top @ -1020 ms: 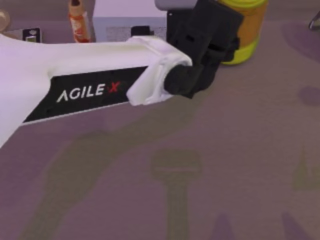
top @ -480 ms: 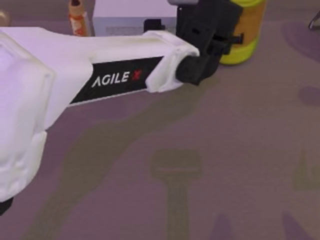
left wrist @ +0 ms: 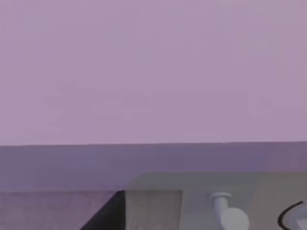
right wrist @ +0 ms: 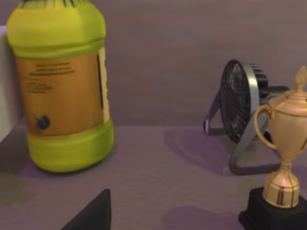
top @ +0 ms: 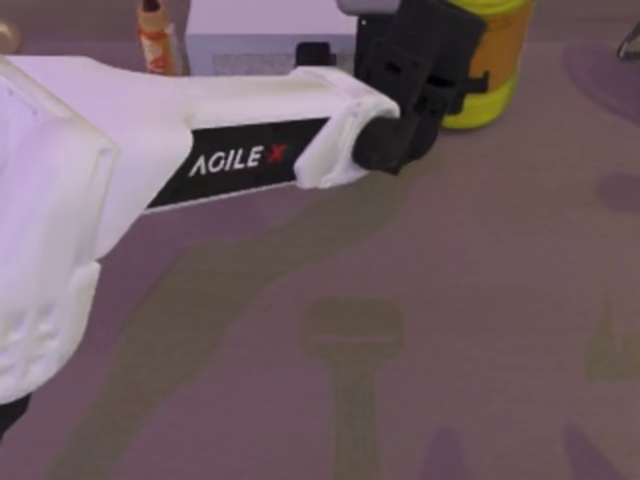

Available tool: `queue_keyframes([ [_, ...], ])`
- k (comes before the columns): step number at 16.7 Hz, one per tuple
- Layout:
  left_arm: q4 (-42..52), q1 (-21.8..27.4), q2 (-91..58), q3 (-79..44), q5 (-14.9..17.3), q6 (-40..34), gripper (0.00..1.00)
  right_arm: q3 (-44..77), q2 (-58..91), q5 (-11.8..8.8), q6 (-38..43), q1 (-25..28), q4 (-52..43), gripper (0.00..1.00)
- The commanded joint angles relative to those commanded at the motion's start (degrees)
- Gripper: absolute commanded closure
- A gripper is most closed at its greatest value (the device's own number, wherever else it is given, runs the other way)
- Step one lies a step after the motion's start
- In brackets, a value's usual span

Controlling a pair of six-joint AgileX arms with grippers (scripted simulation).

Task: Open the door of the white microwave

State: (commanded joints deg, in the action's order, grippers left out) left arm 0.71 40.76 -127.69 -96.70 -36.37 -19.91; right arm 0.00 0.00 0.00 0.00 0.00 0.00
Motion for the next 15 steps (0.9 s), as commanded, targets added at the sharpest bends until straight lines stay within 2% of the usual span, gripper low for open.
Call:
queue_keyframes([
  [10, 0.0, 0.0, 0.0, 0.0, 0.0, 0.0, 0.98, 0.0, 0.0, 0.0, 0.0, 0.0, 0.0, 0.0],
  [15, 0.0, 0.0, 0.0, 0.0, 0.0, 0.0, 1.0, 0.0, 0.0, 0.0, 0.0, 0.0, 0.0, 0.0],
])
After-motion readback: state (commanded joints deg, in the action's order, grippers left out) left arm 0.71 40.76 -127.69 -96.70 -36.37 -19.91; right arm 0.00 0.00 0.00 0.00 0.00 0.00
